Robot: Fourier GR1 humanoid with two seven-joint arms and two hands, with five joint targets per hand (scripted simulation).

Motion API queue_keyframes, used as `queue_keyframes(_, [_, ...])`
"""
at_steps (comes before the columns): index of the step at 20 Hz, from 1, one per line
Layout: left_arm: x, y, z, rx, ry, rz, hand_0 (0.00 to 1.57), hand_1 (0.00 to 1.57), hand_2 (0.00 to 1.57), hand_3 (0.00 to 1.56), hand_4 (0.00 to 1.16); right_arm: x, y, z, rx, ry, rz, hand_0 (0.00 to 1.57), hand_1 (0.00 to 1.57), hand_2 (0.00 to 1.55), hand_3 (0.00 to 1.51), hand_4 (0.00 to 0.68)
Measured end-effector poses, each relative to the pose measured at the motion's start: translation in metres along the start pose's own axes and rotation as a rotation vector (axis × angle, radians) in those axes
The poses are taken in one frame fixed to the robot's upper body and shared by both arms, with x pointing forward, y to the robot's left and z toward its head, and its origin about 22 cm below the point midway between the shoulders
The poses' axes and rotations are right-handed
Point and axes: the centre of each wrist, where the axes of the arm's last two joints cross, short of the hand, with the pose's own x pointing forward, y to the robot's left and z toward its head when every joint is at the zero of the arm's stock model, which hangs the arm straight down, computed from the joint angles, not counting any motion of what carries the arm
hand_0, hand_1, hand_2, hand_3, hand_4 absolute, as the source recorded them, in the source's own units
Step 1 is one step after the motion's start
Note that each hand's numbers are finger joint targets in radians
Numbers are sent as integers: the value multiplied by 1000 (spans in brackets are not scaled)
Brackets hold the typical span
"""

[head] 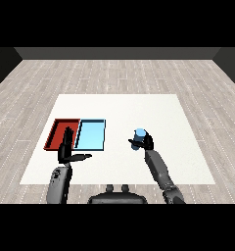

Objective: Pick the blue can and put it in the blue box

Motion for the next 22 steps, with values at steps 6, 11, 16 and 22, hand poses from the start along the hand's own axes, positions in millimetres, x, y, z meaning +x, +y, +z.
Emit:
queue_keyframes(6, [0, -10, 2, -5, -1, -6, 0, 0, 0, 0, 0, 13, 9, -8, -6, -13, 22, 1462, 1462, 1462, 1311, 453])
queue_keyframes(11, [1, -11, 2, -13, -2, -7, 0, 0, 0, 0, 0, 29, 10, -8, 18, -92, 66, 1451, 1451, 1470, 1345, 486])
queue_keyframes(16, [0, -13, 6, -33, 14, 0, 0, 0, 0, 0, 0, 41, 20, -3, 42, -170, 113, 1452, 1452, 1475, 1352, 516])
queue_keyframes(22, [1, -29, 3, -89, 24, 29, 0, 0, 0, 0, 0, 61, 40, -4, 83, -228, 97, 1446, 1446, 1469, 1369, 539])
